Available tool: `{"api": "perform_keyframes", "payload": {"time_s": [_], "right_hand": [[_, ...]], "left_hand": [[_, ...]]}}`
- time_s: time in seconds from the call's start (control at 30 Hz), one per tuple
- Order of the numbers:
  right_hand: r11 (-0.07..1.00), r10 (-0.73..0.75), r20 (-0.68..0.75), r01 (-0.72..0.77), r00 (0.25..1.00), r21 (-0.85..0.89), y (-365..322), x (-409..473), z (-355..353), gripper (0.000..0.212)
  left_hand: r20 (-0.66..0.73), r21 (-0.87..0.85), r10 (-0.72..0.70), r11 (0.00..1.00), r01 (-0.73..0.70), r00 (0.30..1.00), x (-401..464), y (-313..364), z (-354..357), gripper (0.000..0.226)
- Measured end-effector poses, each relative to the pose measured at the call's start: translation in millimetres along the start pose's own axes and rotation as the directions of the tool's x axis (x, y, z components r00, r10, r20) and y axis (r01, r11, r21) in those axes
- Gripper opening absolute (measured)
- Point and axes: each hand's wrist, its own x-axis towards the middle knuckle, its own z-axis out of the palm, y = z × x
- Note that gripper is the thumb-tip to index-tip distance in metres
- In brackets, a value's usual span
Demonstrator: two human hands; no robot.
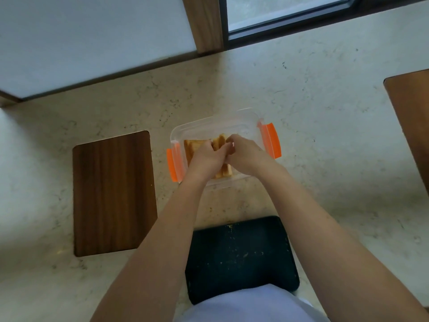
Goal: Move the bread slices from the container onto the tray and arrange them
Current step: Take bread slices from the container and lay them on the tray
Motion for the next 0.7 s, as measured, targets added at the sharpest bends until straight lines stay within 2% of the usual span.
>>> {"api": "perform_keyframes", "payload": {"time_s": [0.13,0.2,0.3,0.4,0.57,0.7], "right_hand": [[0.998,0.045,-0.004,-0.046,0.999,-0.039,3.5,0.0,2.9,0.047],[0.997,0.057,-0.009,-0.057,0.998,-0.050,4.7,0.0,3.0,0.044],[0.998,0.061,-0.019,-0.061,0.998,0.015,1.3,-0.6,3.7,0.056],[0.996,0.080,-0.043,-0.079,0.996,0.031,-4.7,-1.6,7.4,0.064],[0.990,0.137,-0.091,-0.138,0.986,-0.009,-15.8,-6.7,2.5,0.037],[1.000,-0.001,-0.227,-0.001,0.974,-0.012,-34.7,-30.3,-18.2,0.017]], "left_hand": [[-0.051,0.045,0.012,0.999,-0.010,0.999,5.0,-5.9,-5.2,0.022],[-0.072,0.037,0.014,0.999,-0.011,0.997,7.0,-9.7,-6.1,0.020],[-0.079,0.050,0.012,0.999,-0.008,0.997,7.2,-15.6,-4.9,0.017],[-0.086,0.072,0.024,0.997,-0.017,0.996,4.8,-15.7,-3.2,0.022],[-0.218,0.169,0.185,0.974,-0.150,0.958,-11.0,-3.5,-11.9,0.033],[-0.322,0.139,0.317,0.948,-0.287,0.892,-36.4,9.2,-32.0,0.020]]}}
